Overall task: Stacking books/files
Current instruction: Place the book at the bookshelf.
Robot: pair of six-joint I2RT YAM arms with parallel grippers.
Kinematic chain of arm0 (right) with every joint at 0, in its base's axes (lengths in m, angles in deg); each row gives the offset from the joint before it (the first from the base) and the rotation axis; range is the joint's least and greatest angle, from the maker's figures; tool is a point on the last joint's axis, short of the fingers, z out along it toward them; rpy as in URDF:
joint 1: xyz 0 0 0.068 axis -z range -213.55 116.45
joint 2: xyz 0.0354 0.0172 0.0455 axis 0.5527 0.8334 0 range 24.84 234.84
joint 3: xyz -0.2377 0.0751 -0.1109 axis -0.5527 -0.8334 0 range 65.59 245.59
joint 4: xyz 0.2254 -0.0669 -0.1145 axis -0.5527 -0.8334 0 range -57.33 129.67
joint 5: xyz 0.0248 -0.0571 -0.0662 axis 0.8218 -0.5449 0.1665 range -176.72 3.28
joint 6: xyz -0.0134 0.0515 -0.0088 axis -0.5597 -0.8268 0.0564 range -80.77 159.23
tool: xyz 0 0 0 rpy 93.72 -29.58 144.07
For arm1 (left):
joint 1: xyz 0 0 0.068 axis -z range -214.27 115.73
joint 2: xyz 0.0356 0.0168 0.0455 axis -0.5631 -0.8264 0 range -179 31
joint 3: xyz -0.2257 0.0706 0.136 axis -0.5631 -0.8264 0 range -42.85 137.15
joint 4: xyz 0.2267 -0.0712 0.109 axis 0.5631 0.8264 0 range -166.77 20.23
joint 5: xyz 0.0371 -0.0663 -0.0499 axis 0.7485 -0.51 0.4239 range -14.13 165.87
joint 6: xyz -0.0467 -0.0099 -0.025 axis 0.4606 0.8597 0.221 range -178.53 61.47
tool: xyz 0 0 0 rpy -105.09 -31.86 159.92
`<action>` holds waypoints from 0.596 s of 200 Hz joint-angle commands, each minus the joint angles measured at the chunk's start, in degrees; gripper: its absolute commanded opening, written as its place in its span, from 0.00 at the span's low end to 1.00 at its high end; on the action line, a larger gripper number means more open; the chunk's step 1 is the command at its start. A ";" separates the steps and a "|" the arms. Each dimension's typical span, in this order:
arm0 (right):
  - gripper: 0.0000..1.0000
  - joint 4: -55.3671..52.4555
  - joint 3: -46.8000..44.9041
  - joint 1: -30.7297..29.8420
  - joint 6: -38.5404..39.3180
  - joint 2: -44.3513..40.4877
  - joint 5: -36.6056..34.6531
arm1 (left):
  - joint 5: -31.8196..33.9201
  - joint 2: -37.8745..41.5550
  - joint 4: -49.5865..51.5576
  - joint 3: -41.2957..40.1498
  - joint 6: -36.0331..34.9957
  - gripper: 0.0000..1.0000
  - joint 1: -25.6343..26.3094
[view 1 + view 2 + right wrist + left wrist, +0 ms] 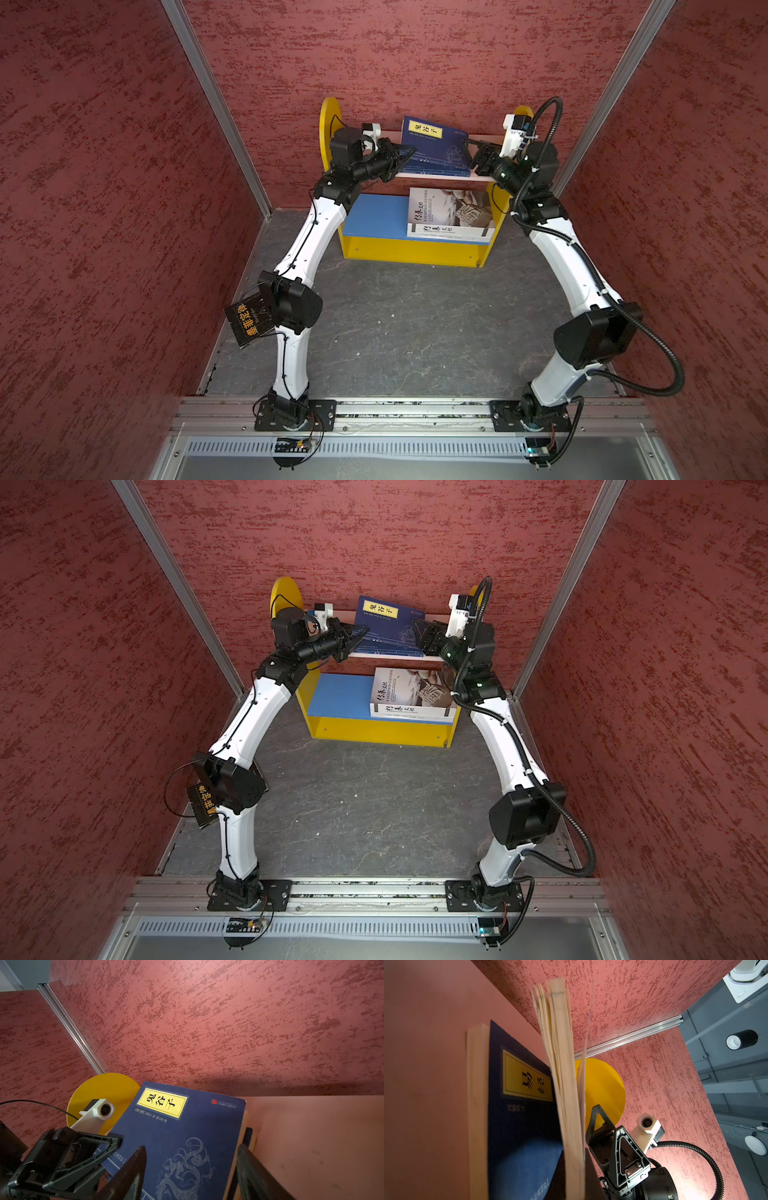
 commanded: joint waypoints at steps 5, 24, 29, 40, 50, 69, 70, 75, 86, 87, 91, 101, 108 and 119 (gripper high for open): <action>0.71 -1.02 1.39 -0.49 2.60 -0.11 -3.17 | -3.26 -1.05 -4.17 2.08 2.07 0.00 -0.57; 0.73 -1.11 1.43 -0.55 2.67 -0.17 -3.89 | -4.68 -1.58 -6.06 2.00 3.97 0.00 -0.83; 0.74 -1.11 1.37 -0.57 2.74 -0.16 -3.94 | -5.13 -1.75 -6.67 2.02 4.54 0.00 -0.87; 0.75 -1.20 1.41 -0.74 2.87 -0.20 -4.15 | -6.13 -2.04 -7.71 2.04 5.90 0.00 -0.95; 0.75 -1.29 1.36 -0.75 2.89 -0.28 -4.33 | -6.83 -2.24 -8.09 2.03 6.53 0.00 -1.06; 0.75 -1.55 1.41 -0.70 2.88 -0.34 -4.68 | -7.24 -2.18 -6.79 2.00 6.09 0.00 -1.23; 0.75 -1.55 1.39 -0.73 2.88 -0.33 -4.73 | -7.24 -2.17 -6.68 2.02 6.07 0.00 -1.27; 0.75 -1.64 1.37 -0.70 2.88 -0.31 -4.77 | -7.17 -2.09 -5.93 1.96 5.78 0.00 -1.34; 0.75 -1.64 1.30 -0.79 2.90 -0.20 -4.86 | -7.07 -1.99 -4.85 1.96 5.26 0.00 -1.40; 0.75 -1.64 1.29 -0.77 2.89 -0.17 -4.90 | -7.02 -1.98 -4.79 1.96 5.22 0.00 -1.40; 0.75 -1.72 1.24 -0.84 2.92 -0.20 -4.97 | -7.06 -1.98 -4.69 1.95 5.13 0.00 -1.41; 0.75 -1.83 1.19 -0.93 2.88 -0.10 -5.12 | -7.06 -1.98 -4.62 1.95 5.10 0.00 -1.45; 0.75 -1.90 1.19 -1.15 3.01 0.01 -5.28 | -6.98 -1.98 -4.43 2.00 5.14 0.00 -1.43; 0.74 -1.90 1.06 -1.39 3.22 0.02 -5.29 | -7.03 -2.06 -4.24 1.97 5.07 0.00 -1.50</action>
